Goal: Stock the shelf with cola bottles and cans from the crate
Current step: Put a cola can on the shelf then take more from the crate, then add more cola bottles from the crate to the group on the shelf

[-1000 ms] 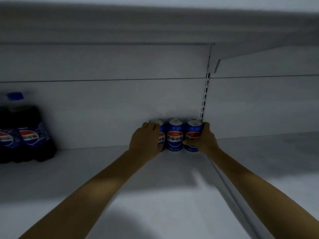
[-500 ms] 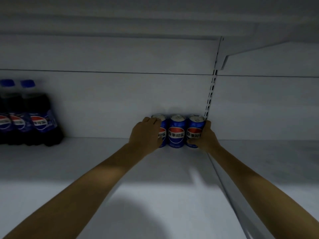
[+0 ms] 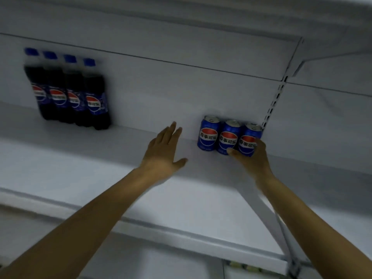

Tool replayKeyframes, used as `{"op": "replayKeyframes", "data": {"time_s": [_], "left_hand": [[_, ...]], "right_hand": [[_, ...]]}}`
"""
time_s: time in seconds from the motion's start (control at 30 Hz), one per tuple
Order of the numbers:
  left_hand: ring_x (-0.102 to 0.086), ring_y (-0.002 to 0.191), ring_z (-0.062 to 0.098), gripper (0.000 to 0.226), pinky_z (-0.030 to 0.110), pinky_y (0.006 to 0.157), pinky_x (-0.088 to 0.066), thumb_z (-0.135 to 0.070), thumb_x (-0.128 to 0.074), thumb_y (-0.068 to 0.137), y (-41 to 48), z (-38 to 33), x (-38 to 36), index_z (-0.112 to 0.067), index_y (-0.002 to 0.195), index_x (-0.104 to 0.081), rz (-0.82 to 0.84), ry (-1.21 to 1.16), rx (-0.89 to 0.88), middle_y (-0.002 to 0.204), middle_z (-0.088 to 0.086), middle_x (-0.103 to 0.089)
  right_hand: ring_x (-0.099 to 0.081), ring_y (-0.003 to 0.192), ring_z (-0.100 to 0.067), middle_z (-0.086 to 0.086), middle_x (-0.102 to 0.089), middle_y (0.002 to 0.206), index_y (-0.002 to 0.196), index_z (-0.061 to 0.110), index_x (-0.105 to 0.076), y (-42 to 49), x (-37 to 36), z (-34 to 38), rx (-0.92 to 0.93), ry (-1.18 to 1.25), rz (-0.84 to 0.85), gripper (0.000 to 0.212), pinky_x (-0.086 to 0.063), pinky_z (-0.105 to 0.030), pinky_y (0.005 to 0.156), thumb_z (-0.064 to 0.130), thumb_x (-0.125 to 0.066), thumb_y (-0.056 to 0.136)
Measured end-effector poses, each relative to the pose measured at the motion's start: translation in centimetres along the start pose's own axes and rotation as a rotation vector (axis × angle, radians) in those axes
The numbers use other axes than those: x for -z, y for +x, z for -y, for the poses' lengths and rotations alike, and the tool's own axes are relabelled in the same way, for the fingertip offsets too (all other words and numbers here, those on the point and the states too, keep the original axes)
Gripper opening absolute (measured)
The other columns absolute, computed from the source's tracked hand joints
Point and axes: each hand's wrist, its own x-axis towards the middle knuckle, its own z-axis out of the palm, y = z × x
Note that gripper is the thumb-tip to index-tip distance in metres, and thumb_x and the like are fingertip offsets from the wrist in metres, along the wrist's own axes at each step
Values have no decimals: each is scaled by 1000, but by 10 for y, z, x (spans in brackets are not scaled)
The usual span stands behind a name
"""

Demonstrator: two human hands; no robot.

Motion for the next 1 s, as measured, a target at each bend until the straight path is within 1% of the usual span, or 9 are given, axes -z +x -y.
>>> {"op": "replayKeyframes", "data": {"time_s": [0.1, 0.2, 0.27, 0.43, 0.57, 0.63, 0.73, 0.9, 1.0], "left_hand": [[-12, 147, 27, 89, 49, 115, -22, -51, -60, 84, -47, 39, 24, -14, 152, -14, -105, 91, -34, 160, 7, -6], [-5, 147, 24, 86, 43, 117, -12, -50, -57, 88, -114, 90, 61, -15, 152, -10, -154, 124, 81, 161, 4, -2], [-3, 147, 21, 85, 40, 117, -8, -56, -50, 89, -156, 118, 83, -16, 152, -10, -197, 118, 128, 161, 2, 0], [1, 146, 13, 90, 36, 116, -6, -71, -38, 83, -361, 222, 147, -20, 152, -11, -316, 80, 458, 159, -6, 2], [2, 147, 18, 105, 47, 118, -10, -83, -26, 74, -526, 274, 163, -16, 153, -6, -271, 182, 823, 160, -1, 3], [10, 146, 17, 108, 46, 118, -1, -85, -23, 74, -585, 283, 161, -16, 152, 3, -220, 204, 936, 159, -1, 11], [19, 144, 15, 112, 44, 117, 6, -87, -13, 69, -645, 290, 149, -15, 152, 8, -155, 201, 1037, 158, -1, 18], [7, 147, 18, 119, 43, 119, -6, -92, -9, 63, -698, 308, 114, -14, 152, 7, -111, 51, 1195, 159, 0, 14], [6, 148, 18, 126, 42, 120, -9, -98, -7, 58, -711, 325, 91, -15, 152, 7, -46, -119, 1228, 159, -1, 13]], "right_hand": [[-52, 120, -15, -1, -51, 139, 133, 18, -43, -32, -33, 29, 53, -52, 49, 74, -42, -39, 106, 25, -83, 71], [-33, 139, -22, -5, -29, 154, 149, 18, -25, -86, -91, 66, 144, -242, 141, 98, -30, -37, 113, 44, -78, 72], [-26, 141, -21, -4, -24, 156, 151, 20, -20, -125, -126, 89, 287, -267, 221, 100, -26, -30, 109, 48, -76, 73], [-27, 136, -7, 5, -24, 155, 150, 25, -20, -272, -268, 137, 455, -182, 623, 99, -24, -22, 105, 56, -70, 71], [-27, 134, -5, 2, -24, 156, 151, 23, -17, -376, -363, 143, 458, -185, 920, 100, -27, -23, 106, 51, -74, 74], [-27, 137, -9, 1, -22, 157, 151, 22, -16, -421, -399, 141, 455, -208, 1038, 101, -28, -28, 109, 51, -74, 75], [-28, 139, -13, 0, -24, 156, 151, 22, -18, -475, -437, 134, 429, -221, 1177, 100, -29, -28, 107, 50, -75, 74], [-28, 141, -17, 0, -24, 157, 151, 19, -18, -518, -480, 108, 350, -328, 1355, 102, -31, -36, 113, 57, -71, 73], [-33, 136, -15, 0, -32, 148, 148, 19, -26, -520, -502, 81, 225, -381, 1426, 88, -32, -24, 103, 45, -73, 79]]}}
